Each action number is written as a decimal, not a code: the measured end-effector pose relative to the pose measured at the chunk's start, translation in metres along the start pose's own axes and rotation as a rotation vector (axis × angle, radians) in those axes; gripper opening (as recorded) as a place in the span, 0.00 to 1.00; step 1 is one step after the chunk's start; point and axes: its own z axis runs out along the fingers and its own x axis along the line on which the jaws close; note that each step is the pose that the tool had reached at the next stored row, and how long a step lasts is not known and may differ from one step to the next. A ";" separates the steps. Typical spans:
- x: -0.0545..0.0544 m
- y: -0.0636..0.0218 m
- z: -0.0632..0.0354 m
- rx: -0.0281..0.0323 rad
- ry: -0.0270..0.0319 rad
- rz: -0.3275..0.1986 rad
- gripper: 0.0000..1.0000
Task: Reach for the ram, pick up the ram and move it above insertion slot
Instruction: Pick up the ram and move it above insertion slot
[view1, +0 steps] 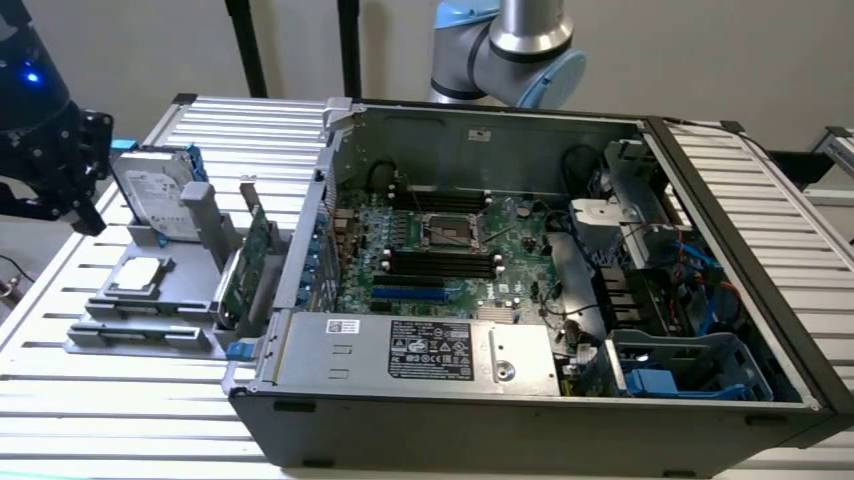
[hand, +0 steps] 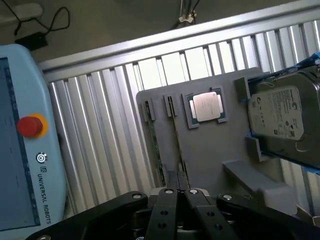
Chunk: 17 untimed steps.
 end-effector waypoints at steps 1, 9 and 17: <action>0.000 0.0000 0.0002 0.0001 0.0007 -0.018 0.11; 0.000 0.0002 0.0005 0.0004 0.0022 -0.059 0.12; 0.001 0.0002 0.0087 0.0004 0.0022 -0.059 0.31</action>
